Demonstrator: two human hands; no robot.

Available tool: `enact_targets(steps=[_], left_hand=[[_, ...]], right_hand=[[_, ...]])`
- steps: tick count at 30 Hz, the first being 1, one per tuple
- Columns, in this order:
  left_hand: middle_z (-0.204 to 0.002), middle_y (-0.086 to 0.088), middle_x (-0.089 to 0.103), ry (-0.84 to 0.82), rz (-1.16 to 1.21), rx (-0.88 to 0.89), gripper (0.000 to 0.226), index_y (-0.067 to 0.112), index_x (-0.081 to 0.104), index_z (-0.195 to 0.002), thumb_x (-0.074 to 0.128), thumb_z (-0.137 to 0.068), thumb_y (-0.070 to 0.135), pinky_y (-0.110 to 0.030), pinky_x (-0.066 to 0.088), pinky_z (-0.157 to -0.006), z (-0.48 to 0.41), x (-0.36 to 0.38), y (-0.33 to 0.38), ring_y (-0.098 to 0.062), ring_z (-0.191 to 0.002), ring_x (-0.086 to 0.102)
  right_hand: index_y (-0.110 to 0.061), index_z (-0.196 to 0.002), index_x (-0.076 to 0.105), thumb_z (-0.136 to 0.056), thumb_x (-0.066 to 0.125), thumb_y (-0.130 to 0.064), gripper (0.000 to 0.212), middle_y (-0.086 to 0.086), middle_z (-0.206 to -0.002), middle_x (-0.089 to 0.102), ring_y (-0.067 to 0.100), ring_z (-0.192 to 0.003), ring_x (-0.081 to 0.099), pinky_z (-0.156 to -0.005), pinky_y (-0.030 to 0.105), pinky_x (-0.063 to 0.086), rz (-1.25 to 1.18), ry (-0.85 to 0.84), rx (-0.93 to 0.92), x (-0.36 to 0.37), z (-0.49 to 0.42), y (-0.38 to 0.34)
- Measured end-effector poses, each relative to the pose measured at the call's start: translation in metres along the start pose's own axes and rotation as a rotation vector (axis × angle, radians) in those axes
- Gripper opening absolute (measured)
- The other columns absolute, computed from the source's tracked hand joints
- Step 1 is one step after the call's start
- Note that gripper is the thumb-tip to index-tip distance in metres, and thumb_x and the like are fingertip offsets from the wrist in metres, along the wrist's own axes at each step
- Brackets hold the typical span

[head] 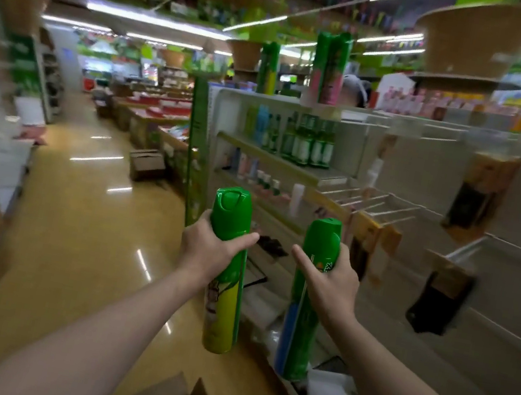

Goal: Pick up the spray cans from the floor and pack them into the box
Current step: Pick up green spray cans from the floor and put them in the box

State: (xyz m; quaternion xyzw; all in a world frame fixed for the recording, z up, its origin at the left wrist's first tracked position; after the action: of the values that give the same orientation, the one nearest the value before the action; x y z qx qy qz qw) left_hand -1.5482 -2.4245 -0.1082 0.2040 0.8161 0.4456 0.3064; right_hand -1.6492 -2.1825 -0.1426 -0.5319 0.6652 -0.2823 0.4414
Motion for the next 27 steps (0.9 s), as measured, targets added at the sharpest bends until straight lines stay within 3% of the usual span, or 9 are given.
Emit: enact_targets(steps=[3, 7, 11, 14, 19, 24, 27], left_hand=[[-0.098, 0.013, 0.068, 0.020, -0.024, -0.056, 0.077, 0.030, 0.063, -0.106, 0.077, -0.046, 0.077, -0.032, 0.056, -0.078, -0.008, -0.026, -0.038, -0.010, -0.090, 0.065], [-0.098, 0.012, 0.065, 0.087, -0.047, -0.154, 0.074, 0.031, 0.056, -0.104, 0.073, -0.052, 0.081, -0.038, 0.058, -0.080, -0.006, -0.050, -0.092, -0.015, -0.092, 0.065], [-0.101, 0.006, 0.065, 0.187, -0.058, -0.301, 0.076, 0.024, 0.055, -0.109, 0.078, -0.059, 0.075, -0.043, 0.058, -0.082, -0.004, -0.064, -0.149, -0.017, -0.092, 0.065], [-0.103, 0.003, 0.064, 0.261, -0.072, -0.407, 0.083, 0.022, 0.053, -0.111, 0.079, -0.053, 0.076, -0.042, 0.058, -0.083, -0.001, -0.070, -0.189, -0.021, -0.095, 0.065], [-0.105, 0.005, 0.064, 0.351, -0.151, -0.570, 0.079, 0.023, 0.052, -0.115, 0.085, -0.058, 0.066, -0.036, 0.055, -0.082, 0.016, -0.065, -0.253, -0.018, -0.095, 0.063], [-0.105, 0.007, 0.062, 0.446, -0.166, -0.777, 0.073, 0.025, 0.052, -0.116, 0.090, -0.061, 0.055, -0.032, 0.050, -0.081, 0.063, -0.057, -0.318, -0.019, -0.097, 0.061], [-0.102, 0.012, 0.060, 0.495, -0.140, -0.904, 0.071, 0.028, 0.049, -0.115, 0.092, -0.062, 0.049, -0.029, 0.047, -0.078, 0.108, -0.051, -0.357, -0.018, -0.098, 0.062]], right_hand=[[-0.036, -0.121, 0.048, -0.067, 0.056, -0.090, 0.077, -0.016, -0.093, 0.063, 0.009, -0.085, 0.064, -0.074, 0.036, 0.056, 0.004, -0.023, 0.014, 0.051, 0.003, 0.000], [-0.042, -0.127, 0.040, -0.068, 0.044, -0.096, 0.081, -0.018, -0.093, 0.060, 0.014, -0.088, 0.064, -0.074, 0.036, 0.053, 0.008, -0.125, 0.034, 0.116, 0.008, 0.012], [-0.043, -0.119, 0.041, -0.071, 0.051, -0.090, 0.068, -0.017, -0.096, 0.061, 0.009, -0.087, 0.063, -0.076, 0.038, 0.056, 0.006, -0.322, 0.033, 0.179, 0.008, 0.034], [-0.050, -0.107, 0.036, -0.077, 0.060, -0.078, 0.049, -0.020, -0.091, 0.057, 0.001, -0.083, 0.059, -0.069, 0.032, 0.051, -0.011, -0.481, 0.036, 0.225, 0.011, 0.056], [-0.046, -0.106, 0.040, -0.071, 0.062, -0.077, 0.052, -0.020, -0.089, 0.060, -0.002, -0.079, 0.060, -0.069, 0.029, 0.052, -0.029, -0.691, 0.096, 0.287, 0.027, 0.111], [-0.054, -0.096, 0.046, -0.068, 0.071, -0.073, 0.042, -0.018, -0.082, 0.065, -0.014, -0.076, 0.061, -0.055, 0.019, 0.044, -0.015, -0.877, 0.219, 0.326, 0.058, 0.181], [-0.046, -0.098, 0.047, -0.065, 0.072, -0.071, 0.049, -0.015, -0.085, 0.067, -0.005, -0.077, 0.065, -0.056, 0.014, 0.048, 0.015, -0.988, 0.314, 0.338, 0.088, 0.224]])
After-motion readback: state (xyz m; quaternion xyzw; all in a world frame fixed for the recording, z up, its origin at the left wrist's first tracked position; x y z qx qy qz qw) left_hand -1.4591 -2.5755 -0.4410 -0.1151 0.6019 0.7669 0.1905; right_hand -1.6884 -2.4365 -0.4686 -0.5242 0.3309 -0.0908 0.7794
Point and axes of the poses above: each hand's wrist, its own z-axis away from the middle knuckle, its own x-axis out of the palm, y = z × x, the point moved 6 cm from there along -z, towards the middle knuckle
